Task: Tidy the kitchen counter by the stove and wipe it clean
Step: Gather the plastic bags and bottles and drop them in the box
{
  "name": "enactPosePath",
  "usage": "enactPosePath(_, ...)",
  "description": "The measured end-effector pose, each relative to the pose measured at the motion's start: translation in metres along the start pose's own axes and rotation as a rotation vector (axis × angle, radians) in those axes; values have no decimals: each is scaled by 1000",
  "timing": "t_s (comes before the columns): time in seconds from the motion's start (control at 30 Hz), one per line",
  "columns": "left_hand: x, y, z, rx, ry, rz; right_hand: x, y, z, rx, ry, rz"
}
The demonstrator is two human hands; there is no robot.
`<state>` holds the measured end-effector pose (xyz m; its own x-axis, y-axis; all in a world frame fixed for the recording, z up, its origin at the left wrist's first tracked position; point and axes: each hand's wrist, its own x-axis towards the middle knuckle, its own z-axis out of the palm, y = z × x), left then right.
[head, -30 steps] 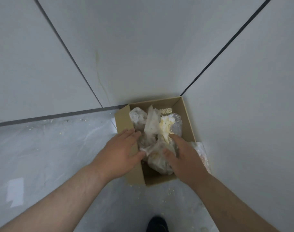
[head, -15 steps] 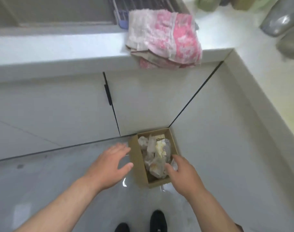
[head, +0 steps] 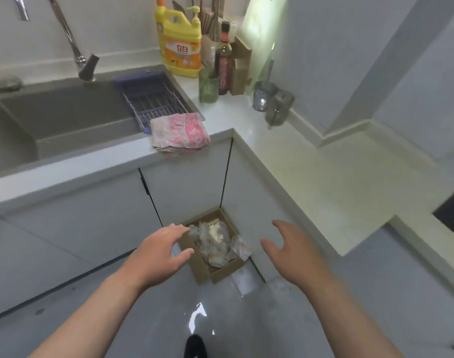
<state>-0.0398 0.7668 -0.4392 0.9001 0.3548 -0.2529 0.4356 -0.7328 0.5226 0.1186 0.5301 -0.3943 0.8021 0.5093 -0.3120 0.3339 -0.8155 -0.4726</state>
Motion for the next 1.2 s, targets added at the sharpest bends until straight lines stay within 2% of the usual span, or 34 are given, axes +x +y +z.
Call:
enactPosePath(0.3,-79,155,-8,72,-1,285,-181,67,-91,41,268,56)
enactPosePath(0.53,-156,324,43,99,-56,595,-375,177,-135,104,490,326)
enactPosePath(0.77,-224,476,127,41,-214,915,-548,272,-163,168,734,656)
enactPosePath(1.03,-252,600,214,83,-321,1112,-640,352,-172,223,853,860)
enactPosePath(1.2,-233,664,270,84,-367,1147,-642,419,-196,242,813,938)
